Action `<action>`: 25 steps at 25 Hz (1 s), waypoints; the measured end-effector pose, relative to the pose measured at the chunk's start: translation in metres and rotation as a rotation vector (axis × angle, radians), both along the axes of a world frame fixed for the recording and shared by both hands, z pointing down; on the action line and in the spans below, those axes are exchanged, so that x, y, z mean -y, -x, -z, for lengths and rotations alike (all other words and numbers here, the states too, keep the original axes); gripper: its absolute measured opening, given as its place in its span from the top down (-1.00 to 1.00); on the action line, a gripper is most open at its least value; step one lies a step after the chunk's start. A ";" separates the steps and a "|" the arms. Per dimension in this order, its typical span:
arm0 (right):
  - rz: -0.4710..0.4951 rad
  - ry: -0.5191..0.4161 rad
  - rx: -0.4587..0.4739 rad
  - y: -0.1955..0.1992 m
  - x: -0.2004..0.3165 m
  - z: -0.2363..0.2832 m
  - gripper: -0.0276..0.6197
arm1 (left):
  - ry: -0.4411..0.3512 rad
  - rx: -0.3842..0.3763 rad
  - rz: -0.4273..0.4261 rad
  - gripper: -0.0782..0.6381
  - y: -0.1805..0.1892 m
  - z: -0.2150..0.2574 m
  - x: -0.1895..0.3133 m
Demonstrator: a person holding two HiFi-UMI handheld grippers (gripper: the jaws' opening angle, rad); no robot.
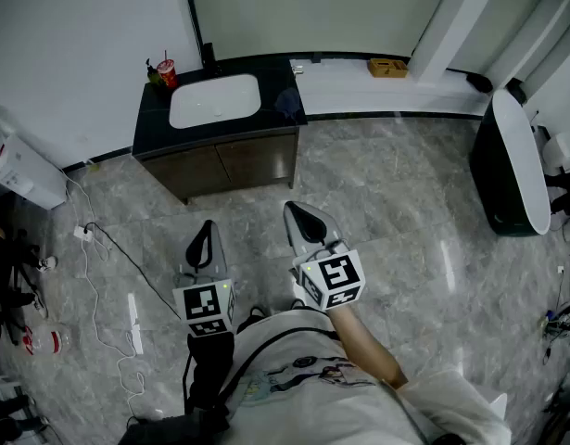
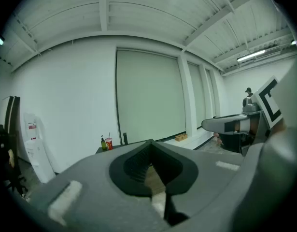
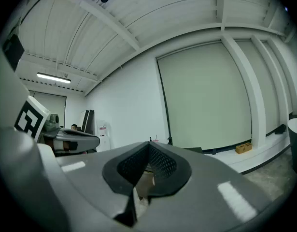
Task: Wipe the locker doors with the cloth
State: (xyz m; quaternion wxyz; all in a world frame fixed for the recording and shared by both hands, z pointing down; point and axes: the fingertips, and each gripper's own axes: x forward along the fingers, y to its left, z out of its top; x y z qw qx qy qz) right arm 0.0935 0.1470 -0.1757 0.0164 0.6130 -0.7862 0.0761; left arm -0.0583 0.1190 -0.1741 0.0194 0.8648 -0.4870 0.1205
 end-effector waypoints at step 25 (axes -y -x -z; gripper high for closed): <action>0.002 0.021 0.066 -0.082 -0.009 -0.024 0.90 | 0.043 0.041 0.055 0.78 -0.044 -0.015 0.019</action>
